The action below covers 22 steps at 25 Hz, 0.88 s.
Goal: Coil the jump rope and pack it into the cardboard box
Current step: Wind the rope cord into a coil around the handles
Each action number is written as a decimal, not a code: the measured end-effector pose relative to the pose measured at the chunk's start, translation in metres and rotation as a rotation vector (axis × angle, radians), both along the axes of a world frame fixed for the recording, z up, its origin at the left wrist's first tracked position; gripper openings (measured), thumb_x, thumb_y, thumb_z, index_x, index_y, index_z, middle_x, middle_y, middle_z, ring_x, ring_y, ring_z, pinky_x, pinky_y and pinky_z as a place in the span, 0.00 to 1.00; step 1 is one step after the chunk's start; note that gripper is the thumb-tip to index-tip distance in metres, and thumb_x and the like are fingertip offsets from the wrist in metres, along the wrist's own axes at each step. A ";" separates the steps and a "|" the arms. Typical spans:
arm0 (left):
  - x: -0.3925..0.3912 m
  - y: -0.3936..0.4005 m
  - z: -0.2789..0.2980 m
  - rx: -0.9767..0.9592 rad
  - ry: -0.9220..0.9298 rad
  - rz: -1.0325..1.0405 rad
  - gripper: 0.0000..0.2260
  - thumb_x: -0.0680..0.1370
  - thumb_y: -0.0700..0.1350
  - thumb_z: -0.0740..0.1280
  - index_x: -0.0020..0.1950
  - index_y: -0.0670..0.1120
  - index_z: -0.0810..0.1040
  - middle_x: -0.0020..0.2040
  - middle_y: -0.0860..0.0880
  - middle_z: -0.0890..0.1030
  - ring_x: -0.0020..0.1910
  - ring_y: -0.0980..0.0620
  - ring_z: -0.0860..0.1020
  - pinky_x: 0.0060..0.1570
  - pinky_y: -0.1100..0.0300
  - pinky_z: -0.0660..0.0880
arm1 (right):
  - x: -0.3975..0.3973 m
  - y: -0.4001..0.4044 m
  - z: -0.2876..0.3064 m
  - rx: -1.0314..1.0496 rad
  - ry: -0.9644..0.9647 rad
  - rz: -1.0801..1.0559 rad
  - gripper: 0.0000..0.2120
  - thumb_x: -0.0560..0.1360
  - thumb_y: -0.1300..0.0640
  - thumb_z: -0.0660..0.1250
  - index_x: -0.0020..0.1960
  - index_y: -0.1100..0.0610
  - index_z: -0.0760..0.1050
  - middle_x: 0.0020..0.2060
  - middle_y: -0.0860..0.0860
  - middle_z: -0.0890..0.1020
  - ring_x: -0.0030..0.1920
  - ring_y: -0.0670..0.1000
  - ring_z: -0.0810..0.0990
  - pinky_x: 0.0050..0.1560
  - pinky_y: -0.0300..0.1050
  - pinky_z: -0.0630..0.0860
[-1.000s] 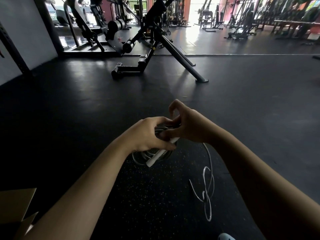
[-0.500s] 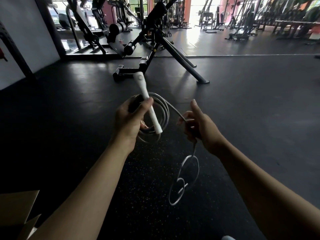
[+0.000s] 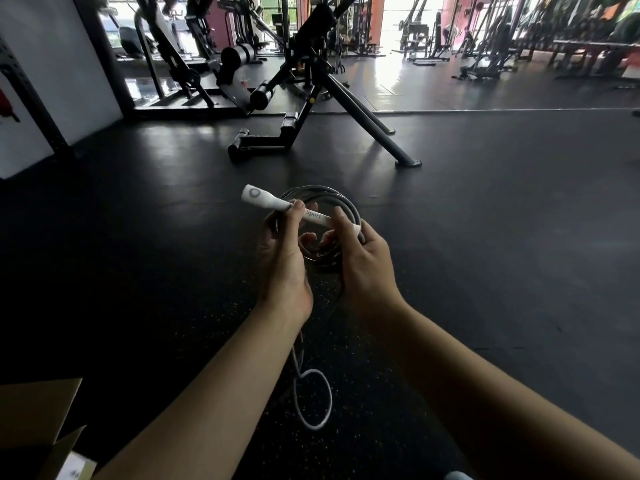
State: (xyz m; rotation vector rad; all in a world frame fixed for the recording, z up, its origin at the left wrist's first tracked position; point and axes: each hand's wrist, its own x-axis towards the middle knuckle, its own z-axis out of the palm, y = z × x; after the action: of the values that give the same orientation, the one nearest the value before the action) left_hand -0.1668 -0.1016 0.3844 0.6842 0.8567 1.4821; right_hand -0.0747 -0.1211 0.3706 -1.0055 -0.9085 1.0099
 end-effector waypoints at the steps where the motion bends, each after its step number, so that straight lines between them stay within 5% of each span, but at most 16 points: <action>1: -0.005 0.003 0.000 0.009 0.003 -0.055 0.04 0.79 0.48 0.72 0.53 0.51 0.82 0.51 0.50 0.84 0.49 0.51 0.81 0.42 0.61 0.79 | 0.006 0.003 0.002 0.008 -0.033 0.012 0.12 0.82 0.50 0.68 0.47 0.59 0.80 0.35 0.53 0.83 0.38 0.52 0.83 0.43 0.50 0.81; 4: -0.034 0.020 0.002 0.044 0.147 -0.189 0.16 0.75 0.47 0.75 0.61 0.50 0.79 0.50 0.52 0.86 0.51 0.50 0.83 0.50 0.55 0.76 | 0.029 0.008 0.011 0.031 -0.208 0.044 0.10 0.83 0.53 0.67 0.45 0.57 0.80 0.33 0.52 0.80 0.33 0.48 0.77 0.38 0.46 0.76; 8: -0.076 0.033 0.021 0.343 0.820 -0.351 0.35 0.66 0.58 0.80 0.71 0.56 0.75 0.66 0.55 0.81 0.64 0.58 0.79 0.57 0.61 0.76 | 0.054 0.012 0.017 0.037 -0.591 0.211 0.13 0.83 0.55 0.68 0.52 0.65 0.81 0.36 0.57 0.77 0.35 0.52 0.73 0.35 0.42 0.70; 11: -0.066 0.026 0.029 0.428 1.162 -0.607 0.34 0.60 0.62 0.81 0.65 0.60 0.78 0.60 0.58 0.85 0.60 0.59 0.82 0.62 0.56 0.77 | 0.059 0.011 0.020 0.076 -0.760 0.331 0.12 0.81 0.53 0.70 0.55 0.63 0.84 0.37 0.61 0.82 0.38 0.50 0.75 0.39 0.45 0.72; 16: -0.040 0.015 0.005 0.313 1.236 -0.631 0.13 0.69 0.56 0.81 0.44 0.50 0.84 0.32 0.54 0.86 0.36 0.58 0.86 0.45 0.60 0.79 | 0.062 0.008 0.017 0.031 -0.964 0.353 0.13 0.78 0.45 0.71 0.52 0.53 0.86 0.39 0.61 0.86 0.36 0.46 0.77 0.39 0.46 0.74; 19: -0.041 0.010 0.011 0.354 1.246 -0.596 0.12 0.73 0.56 0.77 0.46 0.48 0.84 0.27 0.53 0.82 0.32 0.58 0.85 0.37 0.67 0.76 | 0.062 0.004 0.014 -0.001 -0.907 0.324 0.28 0.76 0.31 0.67 0.49 0.57 0.86 0.34 0.56 0.83 0.35 0.46 0.77 0.39 0.46 0.75; 22: -0.044 0.006 0.020 0.375 0.985 -0.500 0.11 0.77 0.50 0.74 0.41 0.45 0.81 0.25 0.52 0.78 0.31 0.53 0.84 0.36 0.66 0.78 | 0.073 0.004 0.020 -0.089 -0.673 0.208 0.45 0.75 0.24 0.56 0.38 0.69 0.78 0.29 0.57 0.74 0.29 0.51 0.72 0.33 0.44 0.70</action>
State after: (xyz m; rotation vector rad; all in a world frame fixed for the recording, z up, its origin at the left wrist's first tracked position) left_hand -0.2108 -0.0954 0.4042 1.8424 1.0145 0.7976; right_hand -0.0017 -0.1175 0.3908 -1.3814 -1.5549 0.8943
